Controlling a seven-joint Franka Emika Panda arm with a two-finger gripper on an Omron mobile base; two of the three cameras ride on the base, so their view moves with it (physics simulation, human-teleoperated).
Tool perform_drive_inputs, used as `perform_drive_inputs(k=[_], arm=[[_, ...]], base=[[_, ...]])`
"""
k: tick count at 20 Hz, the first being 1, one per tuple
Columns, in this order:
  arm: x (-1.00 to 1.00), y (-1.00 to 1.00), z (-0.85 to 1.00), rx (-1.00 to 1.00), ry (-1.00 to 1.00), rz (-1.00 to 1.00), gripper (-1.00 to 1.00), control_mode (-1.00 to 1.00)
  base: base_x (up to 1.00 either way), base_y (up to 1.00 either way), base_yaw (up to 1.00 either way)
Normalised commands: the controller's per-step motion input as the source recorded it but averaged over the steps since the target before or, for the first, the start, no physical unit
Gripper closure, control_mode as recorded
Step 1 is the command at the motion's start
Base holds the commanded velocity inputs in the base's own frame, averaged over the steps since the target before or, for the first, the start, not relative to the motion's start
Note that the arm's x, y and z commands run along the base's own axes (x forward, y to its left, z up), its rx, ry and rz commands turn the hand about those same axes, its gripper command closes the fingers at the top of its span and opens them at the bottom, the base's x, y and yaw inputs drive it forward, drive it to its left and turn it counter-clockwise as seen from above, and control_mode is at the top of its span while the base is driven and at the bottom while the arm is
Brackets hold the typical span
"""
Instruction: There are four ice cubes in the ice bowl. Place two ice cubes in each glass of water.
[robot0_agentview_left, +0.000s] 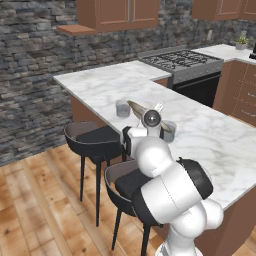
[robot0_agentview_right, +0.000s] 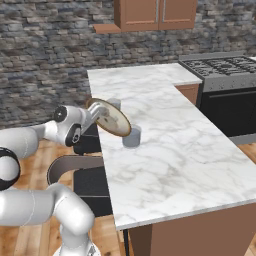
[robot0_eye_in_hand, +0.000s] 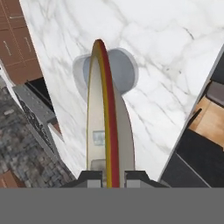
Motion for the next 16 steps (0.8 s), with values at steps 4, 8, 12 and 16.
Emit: perform_drive_inputs(k=[4, 8, 12, 16], arm=[[0.03, 0.32, 0.09, 0.12, -0.01, -0.11, 1.0, -1.0], [0.06, 0.36, 0.22, 0.14, 0.0, -0.1, 1.0, -1.0], [0.1, 0.34, 0.26, 0.09, 0.01, -0.09, 1.0, -1.0], [0.15, 0.29, 0.22, 0.06, 0.0, -0.07, 1.0, -1.0]], base=[[0.0, 0.0, 0.0], [0.0, 0.0, 0.0], [0.0, 0.0, 0.0], [0.0, 0.0, 0.0]])
